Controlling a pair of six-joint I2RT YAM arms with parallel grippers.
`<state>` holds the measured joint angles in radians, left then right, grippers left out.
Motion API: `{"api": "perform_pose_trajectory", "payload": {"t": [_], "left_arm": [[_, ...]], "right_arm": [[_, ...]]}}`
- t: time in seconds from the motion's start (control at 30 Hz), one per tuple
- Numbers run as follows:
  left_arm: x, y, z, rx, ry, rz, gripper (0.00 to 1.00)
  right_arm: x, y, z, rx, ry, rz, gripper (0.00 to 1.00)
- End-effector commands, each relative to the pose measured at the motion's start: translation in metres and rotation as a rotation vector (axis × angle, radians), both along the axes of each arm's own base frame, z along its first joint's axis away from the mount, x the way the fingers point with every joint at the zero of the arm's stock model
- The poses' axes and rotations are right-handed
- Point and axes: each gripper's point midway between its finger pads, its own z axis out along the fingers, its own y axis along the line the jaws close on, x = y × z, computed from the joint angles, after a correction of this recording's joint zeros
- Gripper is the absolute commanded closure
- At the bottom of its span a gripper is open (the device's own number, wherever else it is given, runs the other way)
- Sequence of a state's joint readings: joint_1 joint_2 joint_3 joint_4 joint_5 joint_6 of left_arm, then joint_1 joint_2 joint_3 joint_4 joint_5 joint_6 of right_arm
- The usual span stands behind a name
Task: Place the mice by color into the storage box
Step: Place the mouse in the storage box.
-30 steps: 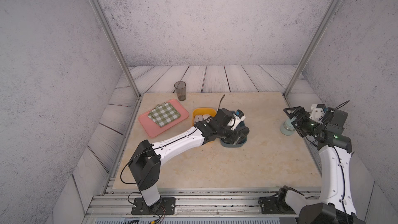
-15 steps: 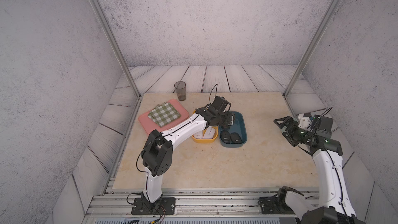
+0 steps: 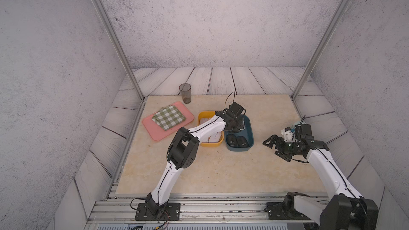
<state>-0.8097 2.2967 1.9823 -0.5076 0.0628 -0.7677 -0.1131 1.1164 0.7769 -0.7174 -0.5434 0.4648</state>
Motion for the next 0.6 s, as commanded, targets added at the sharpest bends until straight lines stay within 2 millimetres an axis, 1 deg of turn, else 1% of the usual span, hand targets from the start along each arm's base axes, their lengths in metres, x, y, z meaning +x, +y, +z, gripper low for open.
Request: {"api": "perform_pose_trajectory", "payload": {"t": [0.0,0.17,0.3,0.33,0.37,0.4,0.5,0.57], "left_arm": [[0.007,-0.005,0.003,0.024,-0.037,0.011,0.49],[0.009,-0.02,-0.011,0.059,-0.033,-0.008,0.49],[0.012,-0.027,-0.023,0.07,-0.03,-0.001,0.47],[0.013,-0.027,-0.023,0.077,-0.033,0.003,0.47],[0.014,-0.027,-0.027,0.088,-0.028,0.006,0.47],[0.014,-0.027,-0.037,0.1,-0.018,0.006,0.46],[0.015,-0.027,-0.04,0.105,-0.021,0.016,0.39],[0.016,-0.028,-0.04,0.098,-0.021,0.019,0.32]], "right_arm": [[0.0,-0.002,-0.011,-0.039,-0.006,0.029,0.01],[0.0,0.001,-0.019,-0.019,-0.005,0.035,0.01],[0.001,0.001,-0.017,-0.027,-0.021,0.051,0.01],[0.001,0.001,-0.016,-0.036,-0.024,0.054,0.01],[0.001,0.0,-0.015,-0.041,-0.031,0.061,0.01],[0.001,0.001,-0.013,-0.045,-0.038,0.07,0.01],[0.002,0.002,-0.006,-0.061,-0.061,0.1,0.01],[0.002,0.005,-0.004,-0.064,-0.067,0.12,0.01]]}}
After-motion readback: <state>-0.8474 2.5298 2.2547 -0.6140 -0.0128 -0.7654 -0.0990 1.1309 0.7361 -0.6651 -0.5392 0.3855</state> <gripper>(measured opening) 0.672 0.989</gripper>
